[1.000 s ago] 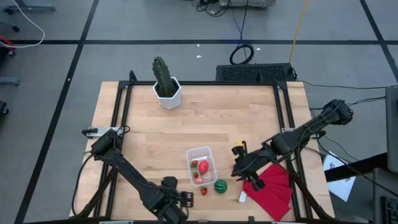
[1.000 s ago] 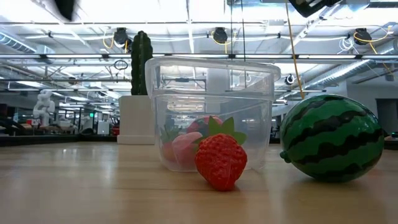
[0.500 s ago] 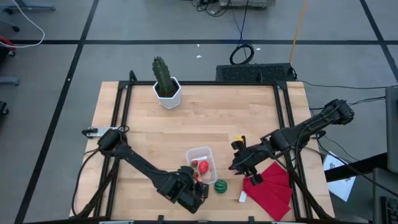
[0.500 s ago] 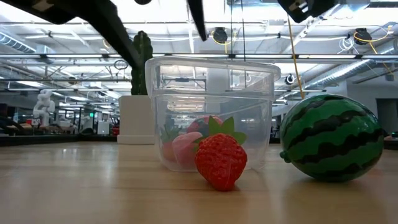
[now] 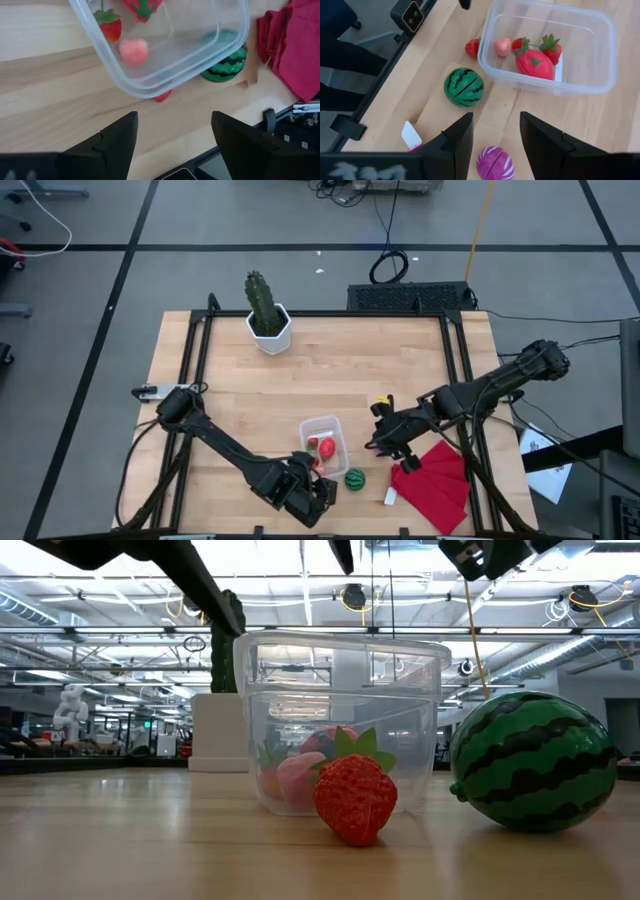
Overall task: Pick and placing Produce into tupperware
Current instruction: Put the strawberry into the transparent white bin
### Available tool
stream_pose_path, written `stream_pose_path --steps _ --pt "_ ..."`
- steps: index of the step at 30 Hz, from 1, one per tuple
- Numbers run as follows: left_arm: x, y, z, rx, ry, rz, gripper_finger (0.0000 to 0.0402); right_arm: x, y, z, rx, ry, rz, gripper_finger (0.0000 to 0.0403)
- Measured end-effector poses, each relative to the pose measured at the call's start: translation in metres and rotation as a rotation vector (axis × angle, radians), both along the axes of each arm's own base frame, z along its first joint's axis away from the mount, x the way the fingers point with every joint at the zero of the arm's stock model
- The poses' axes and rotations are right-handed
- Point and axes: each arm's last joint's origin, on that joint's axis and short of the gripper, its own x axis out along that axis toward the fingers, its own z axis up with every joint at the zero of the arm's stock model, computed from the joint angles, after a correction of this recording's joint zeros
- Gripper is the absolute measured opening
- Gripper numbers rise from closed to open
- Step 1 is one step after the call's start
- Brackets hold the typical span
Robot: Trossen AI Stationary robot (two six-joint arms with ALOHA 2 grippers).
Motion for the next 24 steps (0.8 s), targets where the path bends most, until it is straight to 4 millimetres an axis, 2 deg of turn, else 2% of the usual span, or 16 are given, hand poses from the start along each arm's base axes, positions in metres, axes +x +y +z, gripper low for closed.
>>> stream_pose_path --steps 10,24 --pt "0.015 -0.007 -0.027 -0.04 -0.005 -0.01 0.0257 0.003 -0.006 0.0 -0.014 -0.015 0.001 0.0153" --pt "0.025 0.011 -0.03 0.014 0.011 -0.025 0.0257 0.003 -0.007 0.0 -0.021 -0.017 0.006 0.0153"
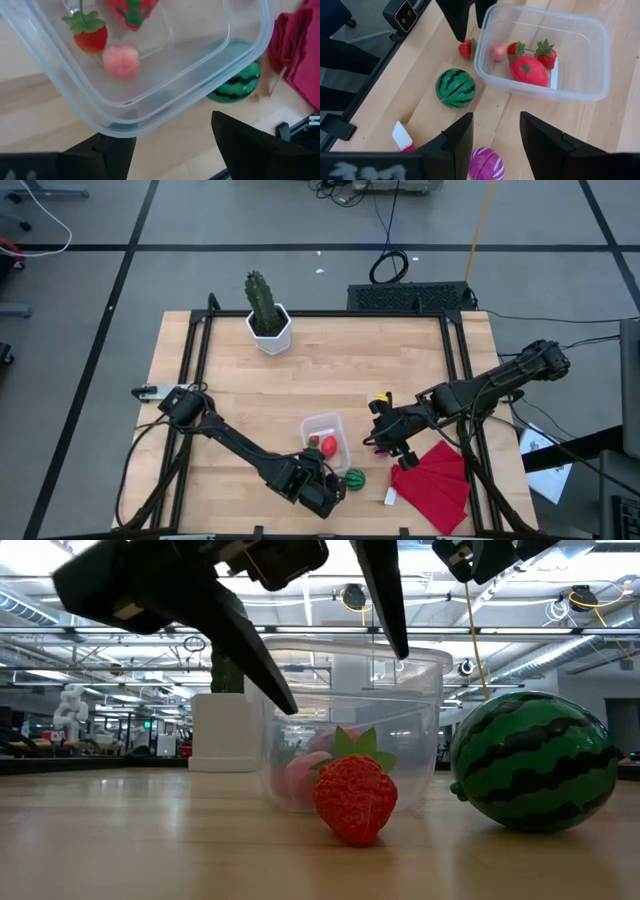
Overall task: Pick and placing Produce into tupperware
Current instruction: Put the strawberry into the transparent white bin
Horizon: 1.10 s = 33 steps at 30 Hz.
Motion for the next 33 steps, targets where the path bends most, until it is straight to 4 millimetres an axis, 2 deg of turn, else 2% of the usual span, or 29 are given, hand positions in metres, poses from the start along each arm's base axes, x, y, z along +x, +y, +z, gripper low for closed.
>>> stream_pose_path --steps 33 --pt "-0.005 0.013 -0.004 0.043 0.1 0.047 0.0257 0.0 0.0 0.0 -0.014 -0.002 0.018 0.0153"
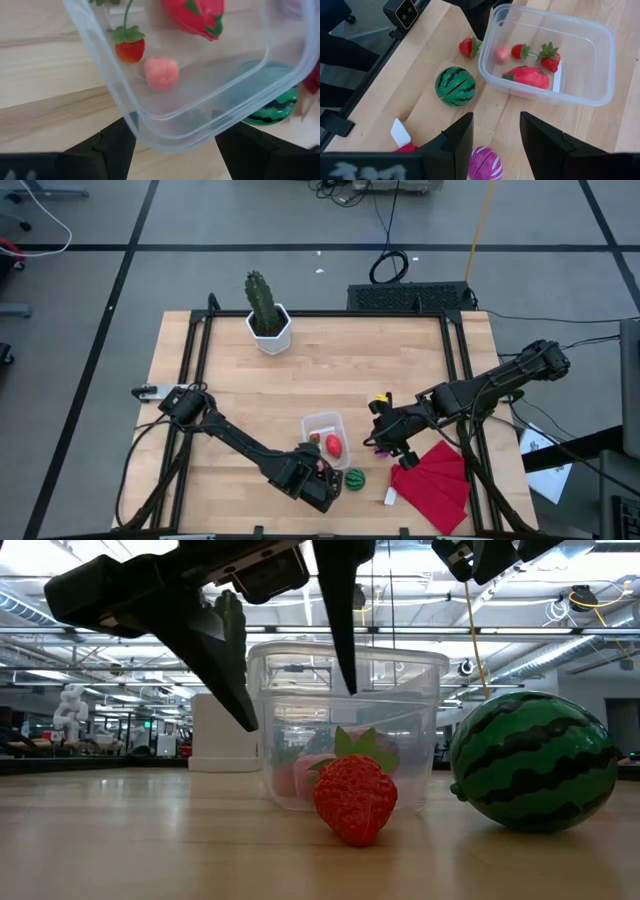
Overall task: Pick and placing Produce into tupperware
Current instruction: Put the strawberry into the transparent white bin
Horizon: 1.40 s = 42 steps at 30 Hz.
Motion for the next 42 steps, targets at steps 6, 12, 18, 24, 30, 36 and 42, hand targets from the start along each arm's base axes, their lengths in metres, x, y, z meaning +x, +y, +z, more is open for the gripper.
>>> stream_pose_path --steps 6,12,18,24,30,36,42 --pt "-0.004 0.002 -0.001 0.002 0.045 0.014 0.0257 0.0 0.0 0.0 0.0 0.0 0.0 0.0153" --pt "-0.004 0.002 -0.001 0.003 0.052 0.016 0.0257 0.0 0.0 0.0 0.002 0.001 -0.002 0.0153" --pt "-0.006 0.003 -0.002 0.011 0.069 0.02 0.0257 0.0 0.0 0.0 0.002 0.001 -0.003 0.0153" --pt "-0.009 0.004 -0.003 0.016 0.095 0.037 0.0257 0.0 0.0 0.0 0.002 0.001 -0.002 0.0153" --pt "-0.009 0.005 -0.003 0.02 0.103 0.043 0.0257 0.0 0.0 0.0 0.002 0.001 -0.003 0.0153" --pt "-0.007 0.001 -0.002 -0.001 0.071 0.035 0.0257 0.0 0.0 0.0 0.002 0.003 -0.003 0.0153" --pt "0.001 -0.017 0.003 -0.081 -0.076 -0.027 0.0257 -0.001 0.0 -0.001 -0.002 0.012 -0.003 0.0153"
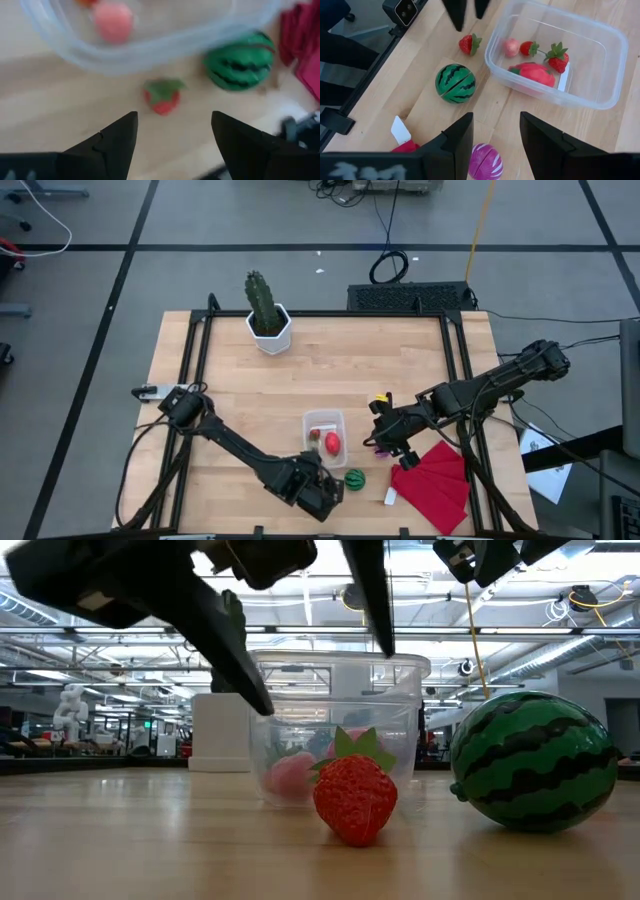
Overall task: Pick and placing Produce into tupperware
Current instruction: Put the strawberry into the transparent white bin
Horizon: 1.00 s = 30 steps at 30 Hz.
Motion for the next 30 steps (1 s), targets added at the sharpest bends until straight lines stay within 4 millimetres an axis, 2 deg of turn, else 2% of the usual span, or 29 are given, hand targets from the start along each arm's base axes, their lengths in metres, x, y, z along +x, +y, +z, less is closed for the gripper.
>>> stream_pose_path --steps 10,30 --pt "0.001 -0.003 0.001 -0.001 -0.027 -0.014 0.0257 0.0 0.0 0.0 -0.007 -0.009 0.013 0.0153" --pt "0.013 -0.007 -0.033 -0.055 0.008 0.009 0.0257 0.001 0.0 0.0 -0.01 -0.013 0.018 0.0153"
